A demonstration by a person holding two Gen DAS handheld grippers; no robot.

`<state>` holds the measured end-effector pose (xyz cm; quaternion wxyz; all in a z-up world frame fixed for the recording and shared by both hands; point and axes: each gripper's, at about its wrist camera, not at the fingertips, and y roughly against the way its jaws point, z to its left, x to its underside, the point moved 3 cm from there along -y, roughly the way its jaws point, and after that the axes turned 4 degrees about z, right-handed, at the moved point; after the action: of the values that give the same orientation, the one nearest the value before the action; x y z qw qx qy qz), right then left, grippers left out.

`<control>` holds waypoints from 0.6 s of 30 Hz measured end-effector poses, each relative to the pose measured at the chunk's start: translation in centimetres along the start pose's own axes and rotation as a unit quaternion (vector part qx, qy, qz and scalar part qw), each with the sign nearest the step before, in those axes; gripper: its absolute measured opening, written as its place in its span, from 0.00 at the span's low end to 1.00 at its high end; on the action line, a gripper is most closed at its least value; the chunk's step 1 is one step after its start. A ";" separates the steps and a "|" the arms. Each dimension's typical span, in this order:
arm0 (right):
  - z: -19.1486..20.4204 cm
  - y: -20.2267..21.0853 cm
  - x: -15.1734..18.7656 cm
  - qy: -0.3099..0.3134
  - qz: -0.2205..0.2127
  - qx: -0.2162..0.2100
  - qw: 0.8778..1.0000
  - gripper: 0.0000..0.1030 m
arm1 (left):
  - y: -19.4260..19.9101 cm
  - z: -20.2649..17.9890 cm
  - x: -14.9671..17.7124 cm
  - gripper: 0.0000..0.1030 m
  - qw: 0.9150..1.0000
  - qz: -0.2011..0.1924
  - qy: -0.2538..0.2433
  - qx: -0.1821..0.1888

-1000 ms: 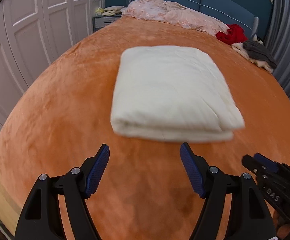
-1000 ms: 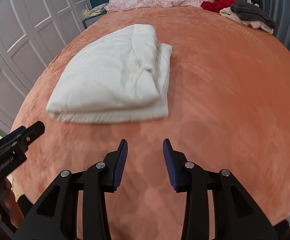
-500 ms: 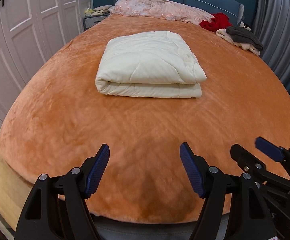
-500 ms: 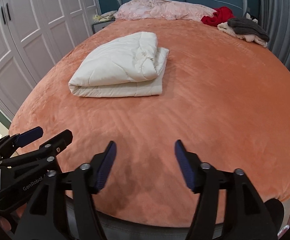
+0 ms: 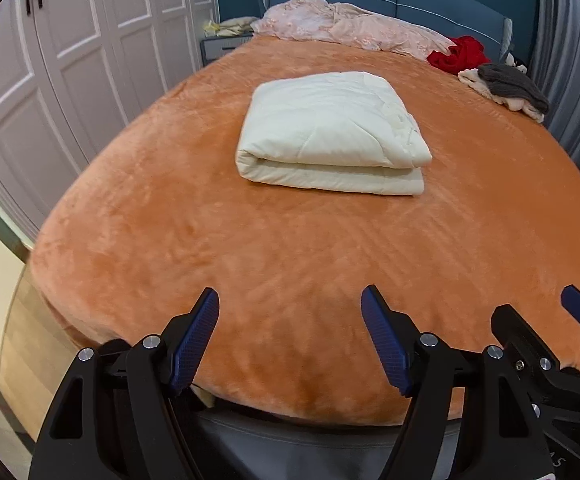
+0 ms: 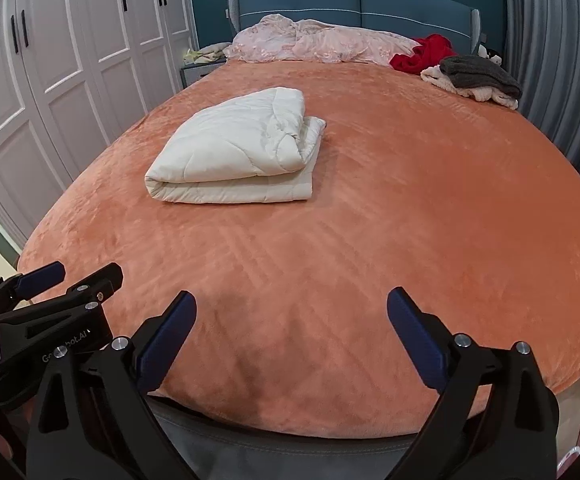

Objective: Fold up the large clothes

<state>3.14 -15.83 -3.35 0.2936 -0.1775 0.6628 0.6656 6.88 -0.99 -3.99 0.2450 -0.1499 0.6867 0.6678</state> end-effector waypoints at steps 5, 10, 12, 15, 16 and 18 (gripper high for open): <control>0.6 0.4 0.3 -0.005 -0.002 -0.003 1.000 0.91 | 0.7 0.7 0.3 0.69 1.000 -0.009 0.001 -0.013; 1.4 0.6 0.5 -0.005 0.001 -0.008 1.000 0.91 | 1.3 1.3 0.5 0.69 1.000 -0.018 0.004 -0.026; 1.8 0.7 0.6 -0.003 0.003 -0.010 1.000 0.91 | 1.4 1.5 0.6 0.69 0.999 -0.021 0.006 -0.030; 2.2 0.8 0.7 -0.001 0.005 -0.012 1.000 0.91 | 1.6 1.9 0.7 0.69 0.999 -0.027 0.011 -0.040; 2.4 0.9 0.7 -0.001 0.005 -0.012 1.000 0.91 | 1.7 2.1 0.7 0.69 0.999 -0.028 0.013 -0.042; 2.5 0.9 0.7 -0.001 0.007 -0.013 1.000 0.91 | 1.8 2.2 0.7 0.69 0.998 -0.031 0.016 -0.045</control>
<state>2.42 -13.21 -2.96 0.2872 -0.1764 0.6550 0.6763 5.69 1.37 -2.83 0.2476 -0.1920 0.6551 0.6875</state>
